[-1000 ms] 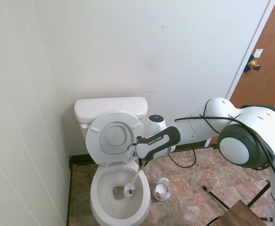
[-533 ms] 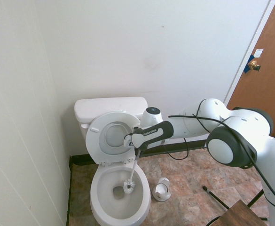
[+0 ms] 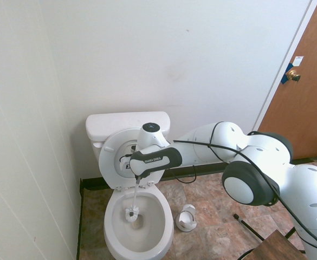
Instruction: Clean the toilet
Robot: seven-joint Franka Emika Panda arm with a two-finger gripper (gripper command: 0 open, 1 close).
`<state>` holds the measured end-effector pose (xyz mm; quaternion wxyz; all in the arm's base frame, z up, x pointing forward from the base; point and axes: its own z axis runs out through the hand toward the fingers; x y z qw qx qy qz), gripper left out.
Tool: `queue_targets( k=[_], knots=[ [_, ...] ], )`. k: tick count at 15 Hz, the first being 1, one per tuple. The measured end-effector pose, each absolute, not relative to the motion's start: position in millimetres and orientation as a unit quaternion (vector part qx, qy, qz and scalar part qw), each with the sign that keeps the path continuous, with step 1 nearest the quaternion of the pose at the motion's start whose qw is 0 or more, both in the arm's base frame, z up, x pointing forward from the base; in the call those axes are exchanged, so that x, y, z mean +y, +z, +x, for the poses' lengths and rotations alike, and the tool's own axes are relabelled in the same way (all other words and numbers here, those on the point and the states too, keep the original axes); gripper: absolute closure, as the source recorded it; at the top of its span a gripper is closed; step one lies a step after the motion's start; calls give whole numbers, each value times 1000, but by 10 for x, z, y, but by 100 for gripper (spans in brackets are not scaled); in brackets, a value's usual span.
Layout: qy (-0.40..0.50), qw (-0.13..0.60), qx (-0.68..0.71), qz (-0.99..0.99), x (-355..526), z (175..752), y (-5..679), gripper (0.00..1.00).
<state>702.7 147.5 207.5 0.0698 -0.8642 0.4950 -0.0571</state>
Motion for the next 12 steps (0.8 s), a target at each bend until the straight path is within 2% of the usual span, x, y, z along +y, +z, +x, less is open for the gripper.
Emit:
queue_targets(
  k=[5, 12],
  knots=[
    [-56, 53, 488, -870, 1486, 6796, 2204, 100],
    [-86, 62, 474, -874, 1231, 6043, 3450, 100]
  ],
)
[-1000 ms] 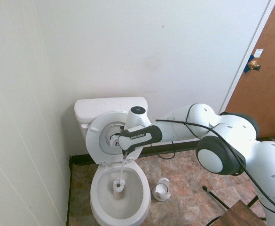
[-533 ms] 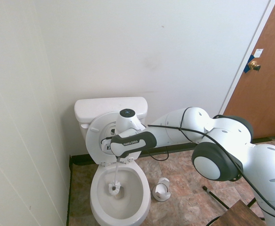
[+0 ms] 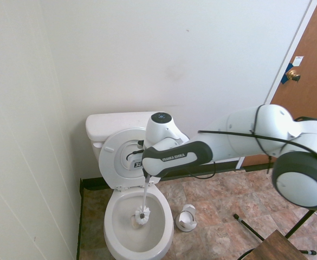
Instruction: Clean the toilet
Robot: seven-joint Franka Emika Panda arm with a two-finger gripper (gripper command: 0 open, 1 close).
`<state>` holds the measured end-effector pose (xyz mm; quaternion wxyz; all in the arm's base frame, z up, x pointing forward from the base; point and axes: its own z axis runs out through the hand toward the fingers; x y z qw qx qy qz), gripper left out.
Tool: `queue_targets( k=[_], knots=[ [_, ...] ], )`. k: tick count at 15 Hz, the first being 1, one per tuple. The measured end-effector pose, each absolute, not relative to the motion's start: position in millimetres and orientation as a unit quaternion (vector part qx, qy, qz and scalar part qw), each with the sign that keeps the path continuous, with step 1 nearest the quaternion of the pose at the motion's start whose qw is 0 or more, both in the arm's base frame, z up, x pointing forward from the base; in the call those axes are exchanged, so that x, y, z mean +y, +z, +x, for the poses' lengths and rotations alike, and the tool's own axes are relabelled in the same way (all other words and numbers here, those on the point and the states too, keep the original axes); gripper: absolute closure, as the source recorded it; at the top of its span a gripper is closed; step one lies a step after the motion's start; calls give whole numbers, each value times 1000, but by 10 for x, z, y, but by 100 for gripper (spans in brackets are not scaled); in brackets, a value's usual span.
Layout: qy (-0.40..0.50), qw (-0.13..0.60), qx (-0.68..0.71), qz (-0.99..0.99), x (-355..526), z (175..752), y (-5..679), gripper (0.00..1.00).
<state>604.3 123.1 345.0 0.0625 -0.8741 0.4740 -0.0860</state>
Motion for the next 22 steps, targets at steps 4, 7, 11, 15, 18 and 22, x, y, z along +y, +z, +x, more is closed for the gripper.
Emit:
queue_targets(
  k=[4, 7, 11, 15, 18, 22],
  knots=[
    [-115, 83, 513, -846, 537, 5649, 4311, 100],
    [-109, 80, 542, -829, -277, 5121, 4701, 100],
    [-88, 68, 568, -816, -985, 4623, 4421, 100],
    [-75, 48, 585, -806, -1172, 4808, 3781, 100],
    [-62, 34, 598, -798, -1296, 5034, 3400, 100],
    [-40, 14, 615, -787, -1510, 5415, 2837, 100]
  ],
)
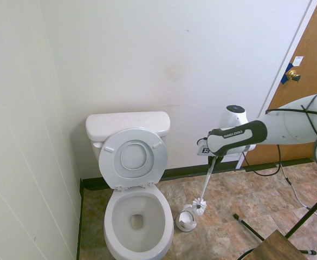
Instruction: Clean the toilet
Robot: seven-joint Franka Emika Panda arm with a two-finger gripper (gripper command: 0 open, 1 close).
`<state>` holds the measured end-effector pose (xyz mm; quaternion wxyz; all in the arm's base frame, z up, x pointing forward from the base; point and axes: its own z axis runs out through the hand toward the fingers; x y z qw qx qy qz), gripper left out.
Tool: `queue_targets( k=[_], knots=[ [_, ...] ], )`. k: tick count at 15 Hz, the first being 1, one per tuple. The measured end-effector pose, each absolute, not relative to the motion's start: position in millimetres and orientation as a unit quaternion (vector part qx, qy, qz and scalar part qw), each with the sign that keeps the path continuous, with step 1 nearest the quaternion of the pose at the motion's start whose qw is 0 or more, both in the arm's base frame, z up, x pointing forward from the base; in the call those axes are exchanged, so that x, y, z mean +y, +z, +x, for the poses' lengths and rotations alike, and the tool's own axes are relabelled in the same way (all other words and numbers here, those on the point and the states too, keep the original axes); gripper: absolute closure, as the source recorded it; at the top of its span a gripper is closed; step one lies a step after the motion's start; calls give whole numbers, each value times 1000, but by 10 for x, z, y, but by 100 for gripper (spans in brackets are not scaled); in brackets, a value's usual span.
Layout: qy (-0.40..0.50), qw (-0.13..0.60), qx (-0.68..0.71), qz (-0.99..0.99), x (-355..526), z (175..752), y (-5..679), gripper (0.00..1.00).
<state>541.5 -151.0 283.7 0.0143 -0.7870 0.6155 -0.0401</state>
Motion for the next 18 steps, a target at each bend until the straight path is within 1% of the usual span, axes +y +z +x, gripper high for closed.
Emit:
queue_targets(
  k=[7, 18],
  knots=[
    [-5, 8, 629, -777, -1673, 5816, 1867, 100],
    [23, -17, 629, -777, -1652, 6197, 670, 100]
  ],
)
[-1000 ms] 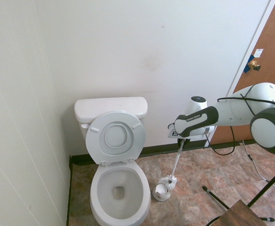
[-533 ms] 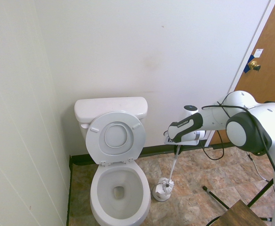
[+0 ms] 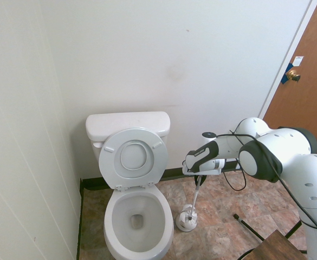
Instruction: Clean the toilet
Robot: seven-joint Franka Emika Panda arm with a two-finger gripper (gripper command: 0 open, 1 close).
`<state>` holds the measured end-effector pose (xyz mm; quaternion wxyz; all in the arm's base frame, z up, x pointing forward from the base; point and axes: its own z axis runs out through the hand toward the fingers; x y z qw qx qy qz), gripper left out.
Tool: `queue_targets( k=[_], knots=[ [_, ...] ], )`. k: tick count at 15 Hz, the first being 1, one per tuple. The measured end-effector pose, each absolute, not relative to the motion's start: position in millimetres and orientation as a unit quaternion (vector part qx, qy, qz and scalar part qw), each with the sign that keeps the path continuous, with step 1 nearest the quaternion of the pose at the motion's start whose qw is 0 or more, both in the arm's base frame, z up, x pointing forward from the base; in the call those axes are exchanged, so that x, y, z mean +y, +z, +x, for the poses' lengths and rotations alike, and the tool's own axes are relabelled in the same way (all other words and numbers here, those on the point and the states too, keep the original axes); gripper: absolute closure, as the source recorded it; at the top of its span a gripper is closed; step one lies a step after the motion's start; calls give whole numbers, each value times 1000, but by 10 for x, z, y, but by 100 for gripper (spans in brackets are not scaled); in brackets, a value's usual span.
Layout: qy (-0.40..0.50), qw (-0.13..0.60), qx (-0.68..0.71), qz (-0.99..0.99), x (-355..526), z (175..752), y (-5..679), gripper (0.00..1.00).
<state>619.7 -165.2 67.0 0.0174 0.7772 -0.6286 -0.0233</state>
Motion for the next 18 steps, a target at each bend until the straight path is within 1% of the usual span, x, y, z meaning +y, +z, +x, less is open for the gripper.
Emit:
queue_targets(
  k=[8, 11, 16, 17, 18],
  knots=[
    [-47, 21, -637, 769, -1778, 6440, 70, 100],
    [-55, 21, -642, 764, -1905, 6504, -52, 100],
    [-63, 18, -643, 763, -1984, 6643, -70, 100],
    [-65, 17, -644, 762, -1987, 6656, -73, 0],
    [-68, 15, -644, 762, -1985, 6666, -72, 0]
  ],
)
